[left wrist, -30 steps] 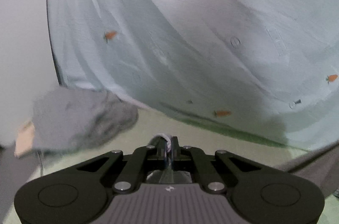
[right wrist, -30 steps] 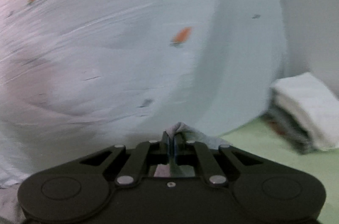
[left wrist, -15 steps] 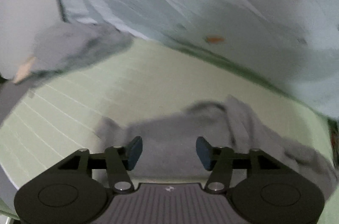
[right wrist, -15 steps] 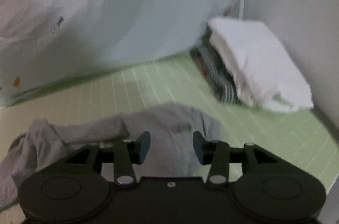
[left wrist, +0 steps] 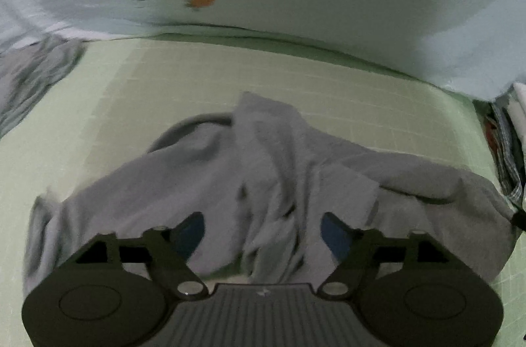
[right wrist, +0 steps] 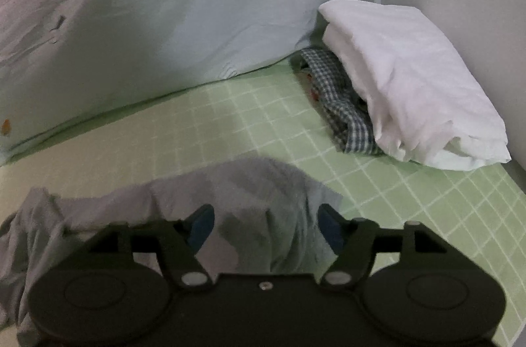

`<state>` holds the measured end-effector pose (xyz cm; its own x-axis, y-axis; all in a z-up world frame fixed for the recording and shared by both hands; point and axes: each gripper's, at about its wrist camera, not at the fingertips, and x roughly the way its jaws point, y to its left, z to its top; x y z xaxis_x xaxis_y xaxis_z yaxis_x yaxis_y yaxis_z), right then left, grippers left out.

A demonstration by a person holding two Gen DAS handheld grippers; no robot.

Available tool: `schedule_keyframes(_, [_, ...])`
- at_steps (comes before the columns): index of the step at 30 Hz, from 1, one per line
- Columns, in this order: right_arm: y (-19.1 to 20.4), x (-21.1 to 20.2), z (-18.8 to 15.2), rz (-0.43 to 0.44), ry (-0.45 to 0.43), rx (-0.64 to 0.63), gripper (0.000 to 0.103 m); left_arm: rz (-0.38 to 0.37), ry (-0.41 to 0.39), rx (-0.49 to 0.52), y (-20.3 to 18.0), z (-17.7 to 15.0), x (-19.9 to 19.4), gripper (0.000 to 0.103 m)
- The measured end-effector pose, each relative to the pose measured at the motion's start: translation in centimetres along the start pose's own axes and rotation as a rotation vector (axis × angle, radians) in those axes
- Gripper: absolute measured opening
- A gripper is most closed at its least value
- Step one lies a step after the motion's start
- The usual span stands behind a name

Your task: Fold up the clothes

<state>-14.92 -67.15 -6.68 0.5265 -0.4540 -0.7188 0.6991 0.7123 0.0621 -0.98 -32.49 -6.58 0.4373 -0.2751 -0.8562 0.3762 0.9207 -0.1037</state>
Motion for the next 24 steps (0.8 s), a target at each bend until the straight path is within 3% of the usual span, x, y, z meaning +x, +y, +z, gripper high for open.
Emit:
schedule_keyframes(5, [0.2, 4.3, 1.3, -0.052, 0.058, 0.001, 0.080, 0.086, 0.098, 0.005, -0.5, 2.1, 6.4, 0.084])
schedule_keyframes(10, [0.8, 7.5, 3.1, -0.108, 0.051, -0.082, 0.087, 0.128, 0.118, -0.006, 0.6, 3.4, 10.1, 0.082])
schedule_keyframes(12, [1.3, 9.2, 3.8, -0.093, 0.084, -0.112, 0.087, 0.124, 0.129, -0.015, 1.0, 3.7, 10.9, 0.064])
schedule_keyframes(13, [1.7, 10.1, 4.2, -0.075, 0.116, -0.132, 0.082, 0.115, 0.129, -0.026, 1.3, 3.8, 11.2, 0.060])
schedule_keyframes(15, [2.8, 12.0, 4.5, -0.020, 0.212, -0.203, 0.062, 0.098, 0.129, -0.042, 1.6, 4.1, 11.6, 0.051])
schedule_keyframes(16, [3.5, 12.6, 4.4, -0.023, 0.239, -0.244, 0.046, 0.092, 0.124, -0.036, 1.6, 4.3, 11.7, 0.046])
schedule_keyframes(18, [4.5, 13.3, 4.5, -0.022, 0.245, -0.292, 0.026, 0.080, 0.115, -0.026, 1.4, 4.7, 11.8, 0.021])
schedule_keyframes(19, [5.0, 13.4, 4.7, -0.019, 0.234, -0.306, 0.015, 0.079, 0.116, -0.029, 1.4, 5.1, 12.0, 0.019])
schedule_keyframes(20, [5.4, 13.6, 5.0, -0.016, 0.223, -0.320, 0.008, 0.085, 0.113, -0.030, 1.3, 5.5, 12.2, 0.014])
schedule_keyframes(24, [6.4, 14.3, 7.5, -0.003, 0.141, -0.296, 0.007, 0.106, 0.078, 0.002, 1.0, 8.1, 13.7, 0.011])
